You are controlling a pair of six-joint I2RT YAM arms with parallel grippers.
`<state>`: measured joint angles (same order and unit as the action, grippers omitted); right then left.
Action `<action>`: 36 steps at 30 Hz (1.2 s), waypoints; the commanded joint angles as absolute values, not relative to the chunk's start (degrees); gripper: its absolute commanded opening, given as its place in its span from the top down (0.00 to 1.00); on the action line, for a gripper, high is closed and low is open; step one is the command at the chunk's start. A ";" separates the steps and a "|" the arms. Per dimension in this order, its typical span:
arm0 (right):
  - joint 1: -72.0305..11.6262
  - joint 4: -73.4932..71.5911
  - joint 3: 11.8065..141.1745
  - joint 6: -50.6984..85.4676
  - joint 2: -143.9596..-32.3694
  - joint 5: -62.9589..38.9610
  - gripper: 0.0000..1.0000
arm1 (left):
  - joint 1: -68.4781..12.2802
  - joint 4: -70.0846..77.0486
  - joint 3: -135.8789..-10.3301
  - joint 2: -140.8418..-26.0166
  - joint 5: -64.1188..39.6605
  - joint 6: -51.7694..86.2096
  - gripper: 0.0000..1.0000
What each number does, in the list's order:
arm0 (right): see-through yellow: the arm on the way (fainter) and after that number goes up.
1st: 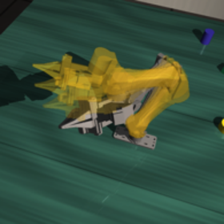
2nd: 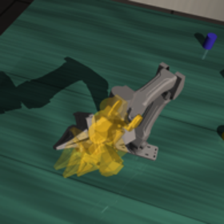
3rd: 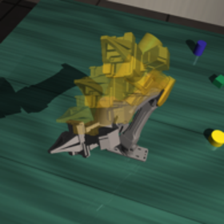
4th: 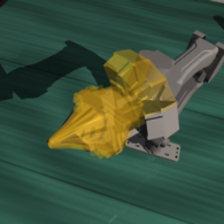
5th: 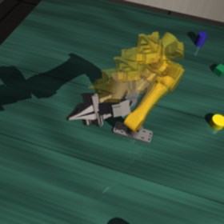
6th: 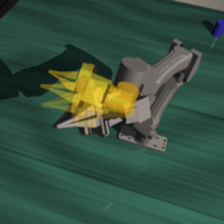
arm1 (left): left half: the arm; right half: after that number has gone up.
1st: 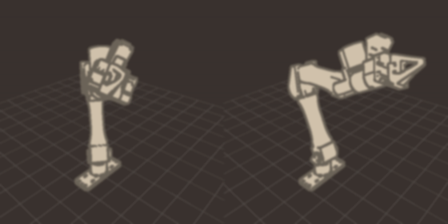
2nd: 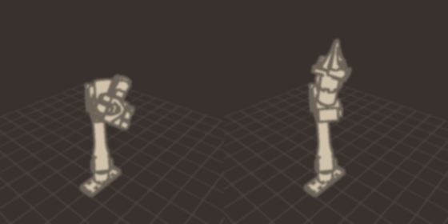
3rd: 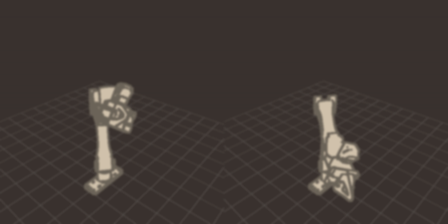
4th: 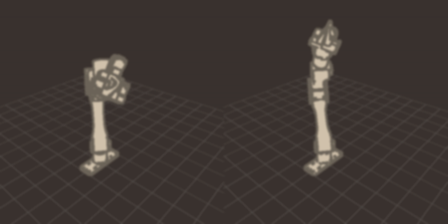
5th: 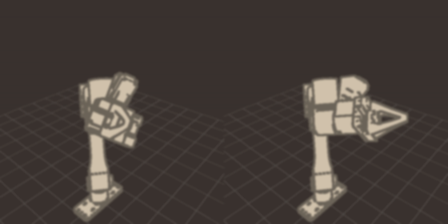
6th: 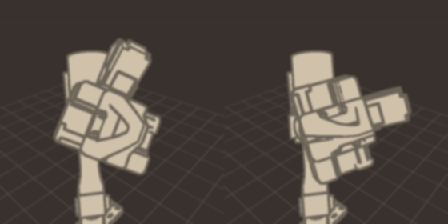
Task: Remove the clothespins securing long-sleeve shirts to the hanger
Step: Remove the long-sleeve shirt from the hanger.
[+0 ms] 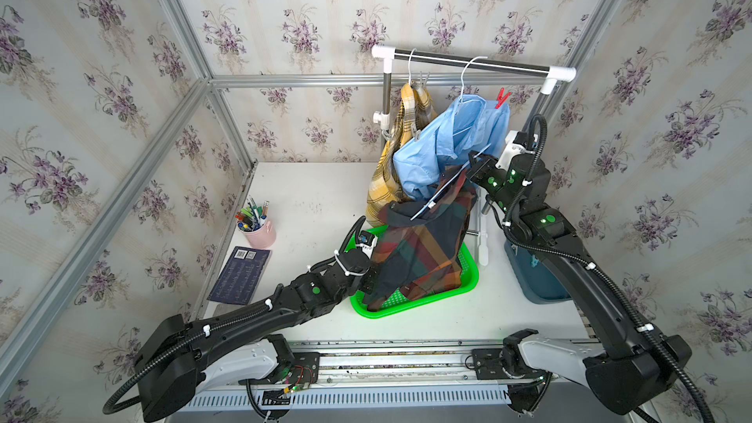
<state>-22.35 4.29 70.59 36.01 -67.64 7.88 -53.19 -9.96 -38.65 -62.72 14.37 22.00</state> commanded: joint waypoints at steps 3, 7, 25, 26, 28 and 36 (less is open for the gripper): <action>-26.44 0.89 68.22 37.45 -65.76 9.22 1.00 | -53.47 -17.76 -46.22 -54.62 13.78 14.97 0.01; -27.70 1.23 66.50 37.25 -65.13 9.76 1.00 | -55.70 -30.29 -54.72 -50.12 12.76 7.96 0.01; -35.84 1.89 65.22 36.22 -64.80 13.36 1.00 | -59.17 -36.11 -82.18 -71.09 15.27 3.08 0.24; -35.95 1.90 65.14 36.25 -64.71 13.07 1.00 | -59.14 -36.44 -82.47 -71.63 15.89 2.85 0.29; -36.03 1.89 65.04 36.29 -64.69 12.65 1.00 | -59.15 -36.90 -82.86 -72.14 16.32 2.47 0.41; -37.07 0.75 65.03 36.61 -64.17 11.04 1.00 | -59.13 -37.35 -82.49 -72.39 14.94 2.04 0.91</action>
